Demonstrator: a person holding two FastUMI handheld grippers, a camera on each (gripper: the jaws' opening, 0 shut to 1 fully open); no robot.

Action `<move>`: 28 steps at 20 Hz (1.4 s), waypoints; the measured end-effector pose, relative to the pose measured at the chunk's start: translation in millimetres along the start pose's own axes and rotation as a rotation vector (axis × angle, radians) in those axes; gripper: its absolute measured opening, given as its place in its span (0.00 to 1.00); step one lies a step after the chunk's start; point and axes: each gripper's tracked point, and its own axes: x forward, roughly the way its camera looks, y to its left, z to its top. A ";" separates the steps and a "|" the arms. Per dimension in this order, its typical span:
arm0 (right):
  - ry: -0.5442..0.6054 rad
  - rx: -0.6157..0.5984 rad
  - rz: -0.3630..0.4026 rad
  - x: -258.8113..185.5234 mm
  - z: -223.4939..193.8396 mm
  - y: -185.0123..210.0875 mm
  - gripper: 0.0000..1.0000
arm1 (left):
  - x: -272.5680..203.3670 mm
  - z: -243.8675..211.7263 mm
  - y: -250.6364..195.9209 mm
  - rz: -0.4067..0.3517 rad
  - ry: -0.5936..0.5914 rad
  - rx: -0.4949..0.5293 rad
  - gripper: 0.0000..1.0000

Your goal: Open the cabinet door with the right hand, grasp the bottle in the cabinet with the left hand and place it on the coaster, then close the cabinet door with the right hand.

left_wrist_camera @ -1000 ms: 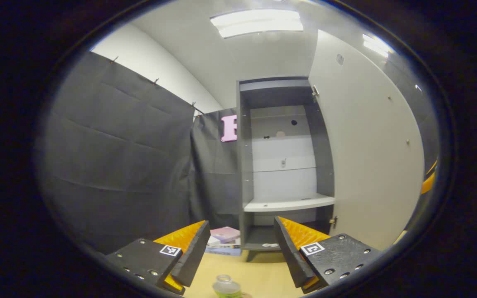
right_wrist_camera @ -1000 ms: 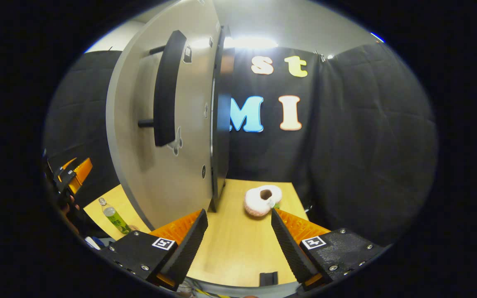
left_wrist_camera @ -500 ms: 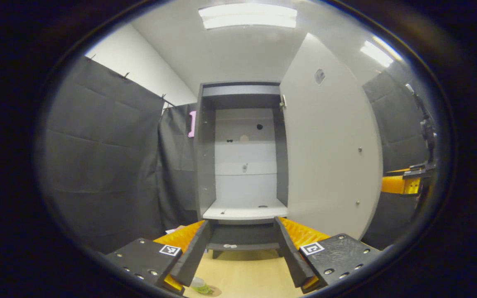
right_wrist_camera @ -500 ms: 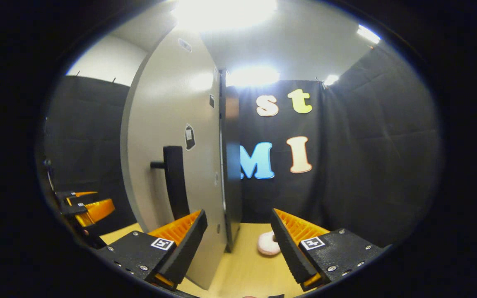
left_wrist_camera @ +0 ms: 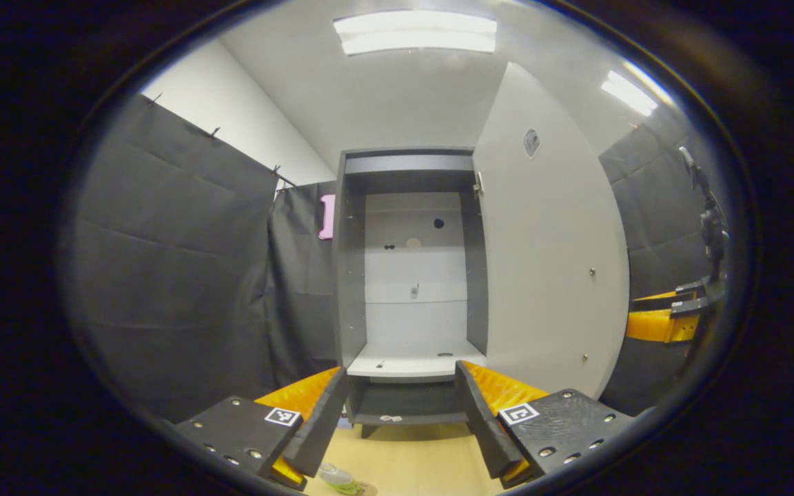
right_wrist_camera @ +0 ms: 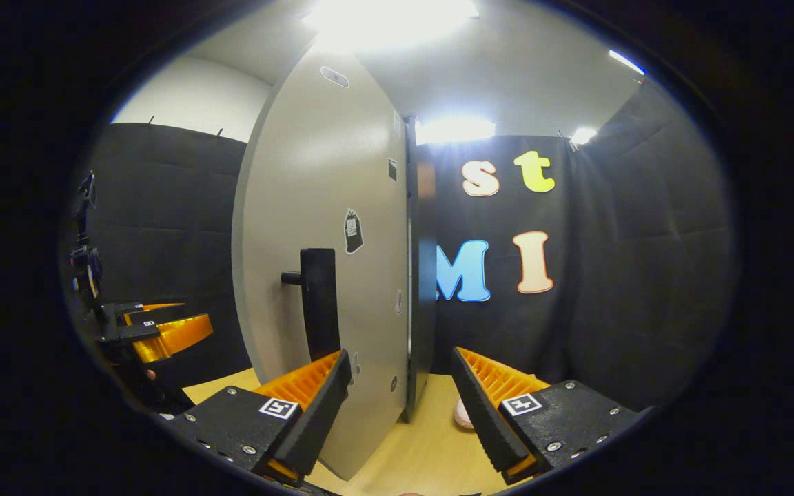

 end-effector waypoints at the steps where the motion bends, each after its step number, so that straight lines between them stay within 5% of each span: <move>1: 0.003 -0.002 0.014 2.7 0.5 10.6 0.92 | 4.9 1.9 11.3 0.016 -0.003 0.021 0.90; 5: -0.001 -0.024 0.033 15.2 3.0 54.6 0.89 | 26.7 12.2 38.5 0.009 -0.040 0.102 0.92; 15: 0.031 0.009 0.001 70.9 -0.8 128.9 0.89 | 101.0 -18.9 135.2 -0.012 0.004 0.015 0.88; 22: 0.031 0.027 -0.052 122.4 -4.4 163.3 0.93 | 139.6 -35.7 173.8 -0.085 0.010 0.010 0.92; 28: 0.035 0.016 -0.126 123.7 -8.9 177.8 0.93 | 156.4 -51.7 179.5 -0.101 0.071 -0.041 0.92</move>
